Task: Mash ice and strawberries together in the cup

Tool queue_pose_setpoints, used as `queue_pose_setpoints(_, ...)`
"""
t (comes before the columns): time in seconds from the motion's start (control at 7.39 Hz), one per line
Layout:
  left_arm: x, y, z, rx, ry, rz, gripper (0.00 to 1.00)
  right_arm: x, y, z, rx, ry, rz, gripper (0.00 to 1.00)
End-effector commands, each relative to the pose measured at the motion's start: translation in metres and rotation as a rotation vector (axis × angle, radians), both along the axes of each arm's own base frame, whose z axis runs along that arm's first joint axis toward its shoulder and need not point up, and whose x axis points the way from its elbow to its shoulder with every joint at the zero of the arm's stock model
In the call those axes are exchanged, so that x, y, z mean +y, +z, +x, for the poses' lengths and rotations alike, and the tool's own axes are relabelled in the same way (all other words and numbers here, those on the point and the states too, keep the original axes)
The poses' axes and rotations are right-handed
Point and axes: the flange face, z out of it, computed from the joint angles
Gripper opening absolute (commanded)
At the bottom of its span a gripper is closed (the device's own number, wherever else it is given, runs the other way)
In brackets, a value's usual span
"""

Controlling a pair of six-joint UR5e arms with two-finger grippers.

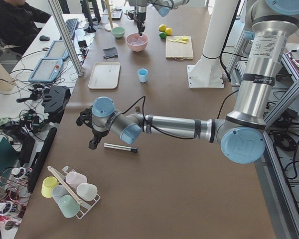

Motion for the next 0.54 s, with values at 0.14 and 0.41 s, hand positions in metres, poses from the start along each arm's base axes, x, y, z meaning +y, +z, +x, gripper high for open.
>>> queue_pose_setpoints(0.14, -0.004, -0.003, 0.011, 0.009, -0.001, -0.018, 0.97, 0.004, -0.13, -0.141, -0.002, 0.149, -0.071, 0.0)
queue_pose_setpoints(0.41, -0.006, -0.004, 0.012, 0.01, -0.001, -0.017, 0.97, 0.009, -0.149, -0.197, 0.025, 0.194, -0.05, 0.0)
